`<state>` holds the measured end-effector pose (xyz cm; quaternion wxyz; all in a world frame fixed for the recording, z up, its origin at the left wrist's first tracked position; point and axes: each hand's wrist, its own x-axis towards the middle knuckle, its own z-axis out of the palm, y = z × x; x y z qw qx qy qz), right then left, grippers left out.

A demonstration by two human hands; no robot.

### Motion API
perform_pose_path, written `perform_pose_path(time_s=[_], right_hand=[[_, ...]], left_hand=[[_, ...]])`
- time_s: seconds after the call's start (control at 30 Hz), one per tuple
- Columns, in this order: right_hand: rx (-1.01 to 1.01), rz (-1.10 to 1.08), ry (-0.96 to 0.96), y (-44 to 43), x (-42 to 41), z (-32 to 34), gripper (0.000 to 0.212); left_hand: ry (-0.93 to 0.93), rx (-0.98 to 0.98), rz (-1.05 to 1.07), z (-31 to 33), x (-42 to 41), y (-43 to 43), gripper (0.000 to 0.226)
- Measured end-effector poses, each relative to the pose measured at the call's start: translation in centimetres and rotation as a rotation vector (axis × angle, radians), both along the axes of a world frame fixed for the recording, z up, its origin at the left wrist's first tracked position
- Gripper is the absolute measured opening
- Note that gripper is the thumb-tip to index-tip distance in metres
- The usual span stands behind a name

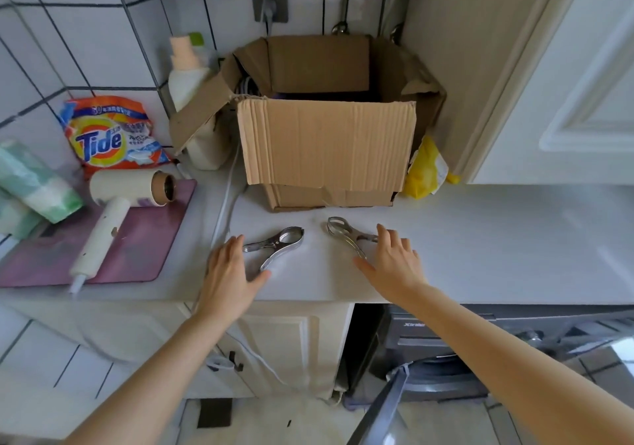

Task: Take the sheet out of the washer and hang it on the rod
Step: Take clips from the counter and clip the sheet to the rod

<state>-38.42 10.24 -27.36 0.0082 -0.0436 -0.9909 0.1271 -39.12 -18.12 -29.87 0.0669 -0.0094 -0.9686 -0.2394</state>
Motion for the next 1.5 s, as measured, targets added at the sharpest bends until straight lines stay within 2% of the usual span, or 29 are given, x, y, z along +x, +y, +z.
perform_pose_path(time_s=[0.33,0.47,0.53,0.6,0.7,0.93,1.07,1.3,1.4,1.5], right_hand=[[0.087,0.016,0.061,1.4,-1.1,-1.5,0.065],[0.023,-0.01,0.093,1.3,-0.6,-1.9,0.061],[-0.078,-0.003,0.126,1.3,0.0,-1.8,0.058],[-0.261,0.002,0.18,1.3,1.1,-1.3,0.053],[-0.456,-0.012,0.271,1.2,3.1,-0.5,0.049],[-0.776,-0.073,0.255,0.1,8.7,2.0,0.055],[-0.866,-0.13,0.278,-0.9,12.6,2.6,0.059],[-0.862,-0.326,0.309,-2.4,19.3,2.1,0.076],[-0.838,-0.42,0.33,-3.1,22.5,1.2,0.073],[-0.774,-0.484,0.355,-3.8,26.0,0.2,0.069]], left_hand=[[0.002,0.083,0.07,-0.1,0.2,0.5,0.084],[0.031,0.187,0.107,0.1,0.6,0.9,0.079],[0.069,0.27,0.132,0.3,1.1,1.3,0.074],[0.128,0.364,0.149,0.8,1.7,1.9,0.068],[0.181,0.567,0.156,2.0,3.0,3.0,0.065],[0.168,0.887,0.073,4.7,7.6,5.6,0.065],[0.157,0.916,-0.006,5.4,10.2,6.3,0.068],[0.038,0.914,-0.127,5.1,14.8,6.4,0.083],[-0.038,0.885,-0.184,4.7,16.6,6.6,0.089],[-0.115,0.89,-0.26,4.1,18.6,7.3,0.082]])
